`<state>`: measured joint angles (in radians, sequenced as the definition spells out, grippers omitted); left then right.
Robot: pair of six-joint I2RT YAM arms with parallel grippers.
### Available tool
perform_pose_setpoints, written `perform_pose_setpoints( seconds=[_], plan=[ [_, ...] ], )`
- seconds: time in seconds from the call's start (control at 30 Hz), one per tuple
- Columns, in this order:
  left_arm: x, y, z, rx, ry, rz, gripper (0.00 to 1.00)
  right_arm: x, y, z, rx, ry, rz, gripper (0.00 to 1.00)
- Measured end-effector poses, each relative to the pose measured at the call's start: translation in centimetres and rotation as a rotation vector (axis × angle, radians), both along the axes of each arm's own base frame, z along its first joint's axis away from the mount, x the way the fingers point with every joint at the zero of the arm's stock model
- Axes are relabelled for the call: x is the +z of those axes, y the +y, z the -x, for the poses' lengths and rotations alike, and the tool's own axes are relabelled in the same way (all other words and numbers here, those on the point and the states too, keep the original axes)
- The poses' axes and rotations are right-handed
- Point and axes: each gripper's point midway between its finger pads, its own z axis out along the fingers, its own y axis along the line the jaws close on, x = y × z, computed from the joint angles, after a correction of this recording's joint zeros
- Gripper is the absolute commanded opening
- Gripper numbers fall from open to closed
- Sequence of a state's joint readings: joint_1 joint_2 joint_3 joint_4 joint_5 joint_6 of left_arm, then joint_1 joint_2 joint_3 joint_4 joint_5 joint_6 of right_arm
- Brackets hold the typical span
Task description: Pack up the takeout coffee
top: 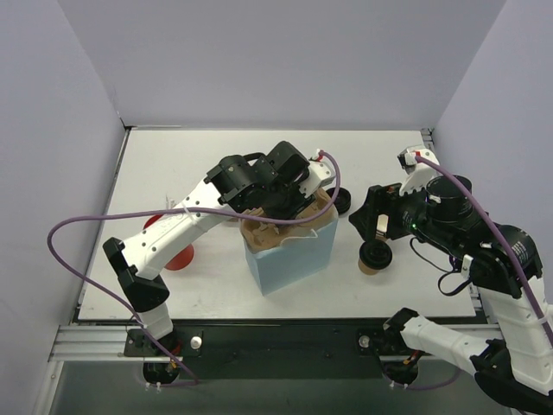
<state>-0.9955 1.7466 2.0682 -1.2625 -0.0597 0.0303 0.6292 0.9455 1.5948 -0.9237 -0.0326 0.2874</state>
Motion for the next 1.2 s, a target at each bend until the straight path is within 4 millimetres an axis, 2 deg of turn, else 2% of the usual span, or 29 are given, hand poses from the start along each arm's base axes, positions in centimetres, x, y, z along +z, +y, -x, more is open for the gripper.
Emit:
perform_pose_setpoints(
  seconds=[0.4, 0.5, 0.73, 1.2],
  plan=[
    [1.0, 0.2, -1.0, 0.025, -0.058, -0.004, 0.29, -0.3, -0.3, 0.3, -0.003, -0.001, -0.002, 0.80],
    [0.2, 0.0, -0.7, 0.019, -0.041, -0.011, 0.28, -0.4, -0.3, 0.4, -0.004, 0.001, 0.000, 0.79],
    [-3.2, -0.7, 0.7, -0.003, 0.013, -0.060, 0.28, -0.6, -0.4, 0.3, -0.008, 0.004, 0.005, 0.79],
    [-4.2, -0.6, 0.7, 0.011, 0.020, -0.082, 0.28, -0.6, -0.4, 0.3, -0.008, 0.002, 0.009, 0.80]
  ],
)
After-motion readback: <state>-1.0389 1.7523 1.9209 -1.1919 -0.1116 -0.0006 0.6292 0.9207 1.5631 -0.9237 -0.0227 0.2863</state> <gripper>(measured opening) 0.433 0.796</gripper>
